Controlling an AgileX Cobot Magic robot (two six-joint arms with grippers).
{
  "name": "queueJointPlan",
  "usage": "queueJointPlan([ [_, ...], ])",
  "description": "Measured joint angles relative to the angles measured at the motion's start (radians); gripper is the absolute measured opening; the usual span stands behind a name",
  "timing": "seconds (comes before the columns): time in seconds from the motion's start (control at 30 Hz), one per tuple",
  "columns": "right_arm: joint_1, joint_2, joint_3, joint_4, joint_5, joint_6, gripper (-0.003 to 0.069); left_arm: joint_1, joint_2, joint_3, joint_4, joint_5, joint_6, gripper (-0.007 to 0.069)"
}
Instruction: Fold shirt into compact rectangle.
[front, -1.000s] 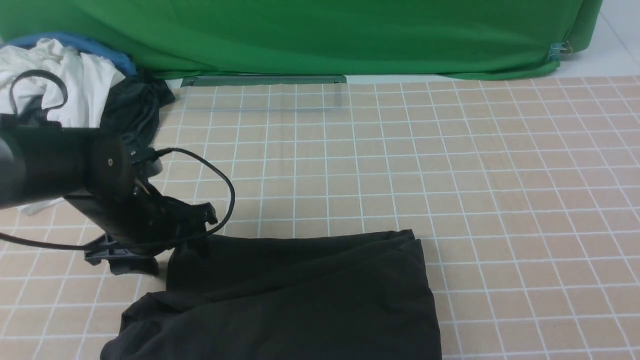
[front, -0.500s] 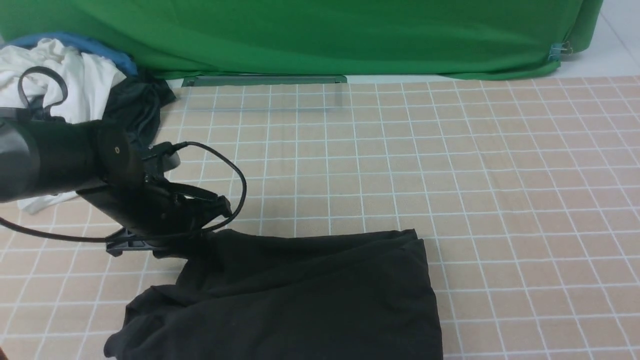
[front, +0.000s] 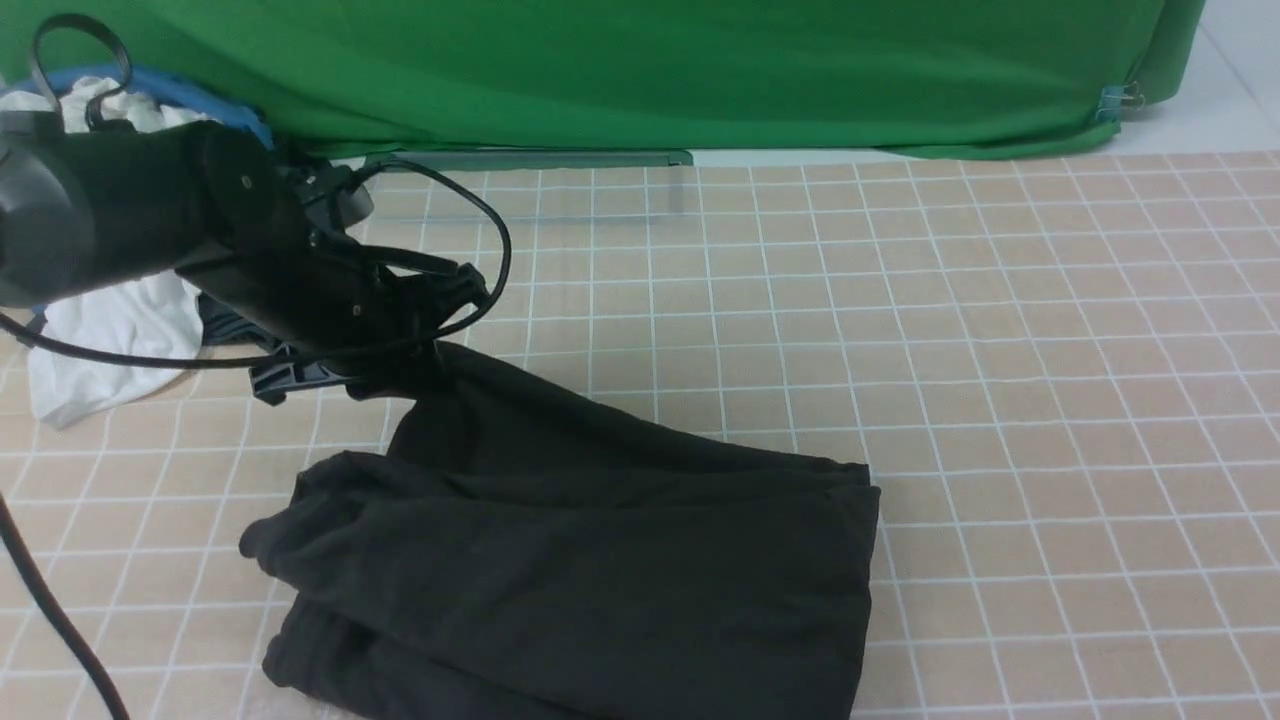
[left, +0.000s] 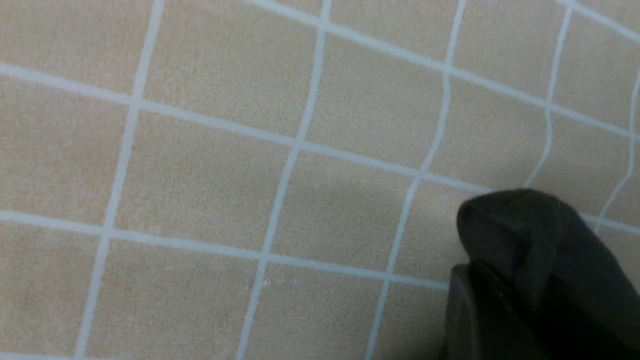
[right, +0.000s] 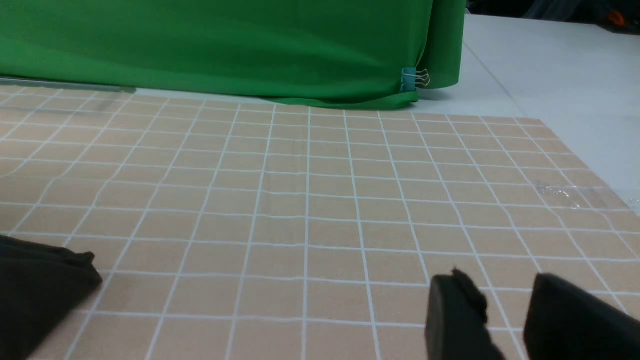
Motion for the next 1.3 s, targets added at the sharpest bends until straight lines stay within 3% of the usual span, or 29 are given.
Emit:
queueJointPlan([
  [0.17, 0.000, 0.000, 0.000, 0.000, 0.000, 0.000, 0.0239, -0.001, 0.009, 0.000, 0.043, -0.001, -0.009, 0.0029],
  [0.27, 0.000, 0.000, 0.000, 0.000, 0.000, 0.000, 0.0237, -0.001, 0.007, -0.009, 0.076, 0.002, -0.043, 0.0088],
  [0.33, 0.000, 0.000, 0.000, 0.000, 0.000, 0.000, 0.0239, -0.001, -0.003, -0.042, 0.092, 0.035, -0.053, 0.0177],
  [0.37, 0.000, 0.000, 0.000, 0.000, 0.000, 0.000, 0.0239, -0.001, -0.005, -0.051, 0.095, 0.045, -0.053, 0.0186],
  [0.43, 0.000, 0.000, 0.000, 0.000, 0.000, 0.000, 0.0238, -0.001, -0.021, -0.111, 0.105, 0.107, -0.056, 0.0294],
  [0.57, 0.000, 0.000, 0.000, 0.000, 0.000, 0.000, 0.0238, -0.003, -0.045, -0.255, 0.095, 0.352, -0.057, 0.0451],
  [0.67, 0.000, 0.000, 0.000, 0.000, 0.000, 0.000, 0.0238, -0.037, -0.053, -0.319, 0.093, 0.525, -0.056, 0.0401],
  [0.83, 0.000, 0.000, 0.000, 0.000, -0.001, 0.000, 0.0238, -0.211, -0.092, -0.266, 0.082, 0.599, -0.059, 0.0097],
  [0.93, 0.000, 0.000, 0.000, 0.000, -0.001, 0.000, 0.0239, -0.366, -0.104, -0.209, 0.090, 0.608, -0.135, 0.0025],
  [1.1, 0.000, 0.000, 0.000, 0.000, -0.001, 0.000, 0.0239, -0.623, -0.091, -0.167, 0.187, 0.584, -0.334, 0.0031],
  [1.3, 0.000, 0.000, 0.000, 0.000, -0.001, 0.000, 0.0239, -0.824, -0.034, -0.165, 0.250, 0.461, -0.437, 0.0198],
])
